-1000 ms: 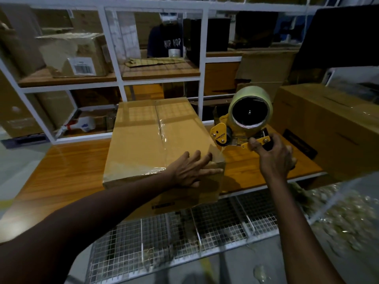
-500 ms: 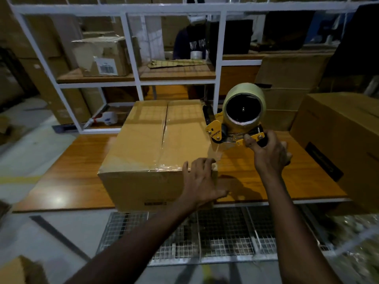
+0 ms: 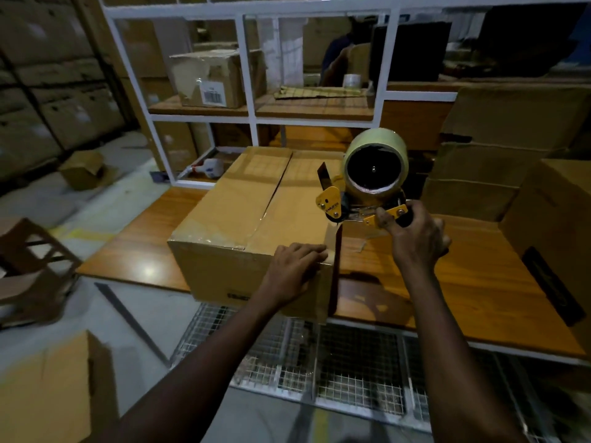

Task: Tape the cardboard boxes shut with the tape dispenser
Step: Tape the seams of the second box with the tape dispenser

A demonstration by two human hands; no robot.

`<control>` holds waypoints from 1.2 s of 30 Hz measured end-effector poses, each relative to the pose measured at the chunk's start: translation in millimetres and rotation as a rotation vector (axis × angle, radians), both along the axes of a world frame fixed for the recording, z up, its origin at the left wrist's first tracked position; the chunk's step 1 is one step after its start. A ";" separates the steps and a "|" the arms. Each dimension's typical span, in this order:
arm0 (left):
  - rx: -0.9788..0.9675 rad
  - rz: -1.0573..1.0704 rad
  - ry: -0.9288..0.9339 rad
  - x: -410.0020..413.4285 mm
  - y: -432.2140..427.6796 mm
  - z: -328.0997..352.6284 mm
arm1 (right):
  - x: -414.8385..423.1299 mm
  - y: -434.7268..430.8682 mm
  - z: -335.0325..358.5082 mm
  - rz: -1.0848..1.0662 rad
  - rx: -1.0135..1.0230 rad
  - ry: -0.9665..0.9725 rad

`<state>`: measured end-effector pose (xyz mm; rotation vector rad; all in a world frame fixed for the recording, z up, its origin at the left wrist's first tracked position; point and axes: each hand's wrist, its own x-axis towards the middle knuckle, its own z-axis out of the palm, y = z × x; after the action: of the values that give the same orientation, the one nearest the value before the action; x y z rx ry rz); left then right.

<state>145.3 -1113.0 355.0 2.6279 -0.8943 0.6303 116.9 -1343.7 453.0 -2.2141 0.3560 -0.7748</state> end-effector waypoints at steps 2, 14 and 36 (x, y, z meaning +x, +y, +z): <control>-0.008 0.019 0.009 -7.1 3.2 2.3 | 2.4 0.4 0.7 0.025 -0.004 -0.001; 0.209 0.156 0.025 -22.6 5.5 4.4 | 7.1 25.1 -5.4 0.092 0.021 0.020; 0.168 0.185 -0.104 -50.4 213.1 5.4 | 40.0 261.0 14.5 0.131 -0.003 -0.022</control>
<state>94.9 -899.9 360.4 2.8757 -0.7680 0.7751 157.0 -1082.7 467.6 -2.2054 0.1967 -0.7288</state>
